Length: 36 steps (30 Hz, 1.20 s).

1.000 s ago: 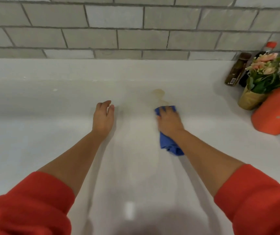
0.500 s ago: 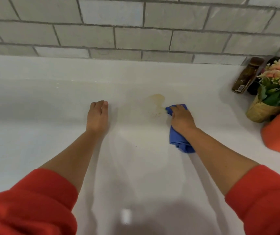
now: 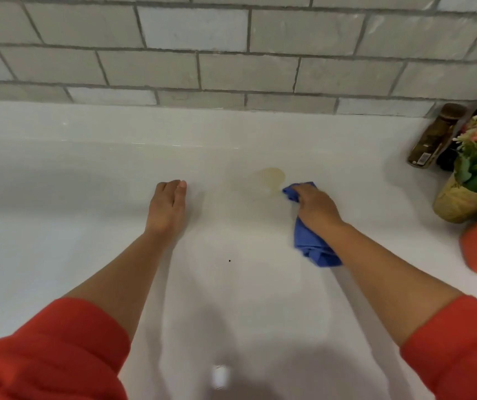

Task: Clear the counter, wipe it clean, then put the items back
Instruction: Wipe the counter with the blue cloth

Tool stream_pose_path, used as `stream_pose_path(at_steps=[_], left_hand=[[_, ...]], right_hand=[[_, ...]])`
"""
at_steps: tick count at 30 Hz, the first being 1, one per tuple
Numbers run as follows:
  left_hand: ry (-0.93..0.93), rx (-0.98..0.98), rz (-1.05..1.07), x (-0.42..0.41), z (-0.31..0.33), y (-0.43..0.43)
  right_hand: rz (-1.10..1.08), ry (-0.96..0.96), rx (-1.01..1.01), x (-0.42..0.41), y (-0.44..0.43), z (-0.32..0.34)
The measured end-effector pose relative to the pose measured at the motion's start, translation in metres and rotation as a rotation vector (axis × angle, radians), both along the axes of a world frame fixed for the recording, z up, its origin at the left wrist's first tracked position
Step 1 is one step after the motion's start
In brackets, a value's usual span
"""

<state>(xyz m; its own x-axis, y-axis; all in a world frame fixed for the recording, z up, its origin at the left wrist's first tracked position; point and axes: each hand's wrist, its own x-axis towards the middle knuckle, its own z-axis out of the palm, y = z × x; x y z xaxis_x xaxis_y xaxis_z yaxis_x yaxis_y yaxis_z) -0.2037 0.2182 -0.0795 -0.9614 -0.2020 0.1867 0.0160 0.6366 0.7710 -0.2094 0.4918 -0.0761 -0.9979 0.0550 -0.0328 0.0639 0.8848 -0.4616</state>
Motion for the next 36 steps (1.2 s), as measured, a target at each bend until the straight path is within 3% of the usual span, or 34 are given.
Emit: stream_pose_path(at_steps=[2, 4, 7, 9, 11, 15, 18, 20, 25, 30, 33, 36], left_hand=[[-0.007, -0.007, 0.010, -0.002, 0.000, 0.000], [-0.001, -0.025, 0.010, -0.003, -0.002, 0.000], [0.006, -0.035, 0.022, -0.003, -0.002, -0.001], [0.000, -0.042, 0.018, -0.002, -0.002, 0.000], [-0.003, -0.042, 0.014, -0.002, -0.001, 0.000], [-0.008, -0.057, 0.012, -0.004, -0.003, 0.001], [-0.013, -0.088, 0.009, -0.006, -0.005, 0.001], [0.001, -0.100, 0.008, -0.007, -0.006, 0.000], [0.007, -0.112, 0.004, -0.010, -0.006, -0.001], [-0.018, -0.119, 0.010, -0.009, -0.007, -0.001], [-0.013, -0.113, 0.015, -0.008, -0.006, 0.000], [-0.009, -0.102, 0.015, -0.008, -0.004, 0.002]], right_hand=[[-0.010, 0.022, 0.089, -0.004, -0.012, -0.003], [0.120, 0.088, 0.090, 0.011, -0.040, -0.008], [0.426, 0.166, -0.007, 0.050, -0.069, -0.011], [0.519, 0.128, -0.092, 0.062, -0.058, -0.006], [0.475, 0.109, -0.102, 0.052, -0.030, -0.006], [0.106, 0.115, 0.026, -0.001, 0.033, -0.010], [-0.171, 0.078, 0.098, -0.041, 0.047, -0.009], [-0.235, 0.051, 0.144, -0.064, 0.040, -0.007], [-0.117, 0.075, 0.166, -0.083, 0.008, -0.003], [0.307, 0.062, 0.103, -0.030, -0.043, -0.007], [0.420, 0.011, -0.154, -0.012, -0.039, 0.003], [0.276, 0.104, -0.336, -0.037, -0.006, 0.019]])
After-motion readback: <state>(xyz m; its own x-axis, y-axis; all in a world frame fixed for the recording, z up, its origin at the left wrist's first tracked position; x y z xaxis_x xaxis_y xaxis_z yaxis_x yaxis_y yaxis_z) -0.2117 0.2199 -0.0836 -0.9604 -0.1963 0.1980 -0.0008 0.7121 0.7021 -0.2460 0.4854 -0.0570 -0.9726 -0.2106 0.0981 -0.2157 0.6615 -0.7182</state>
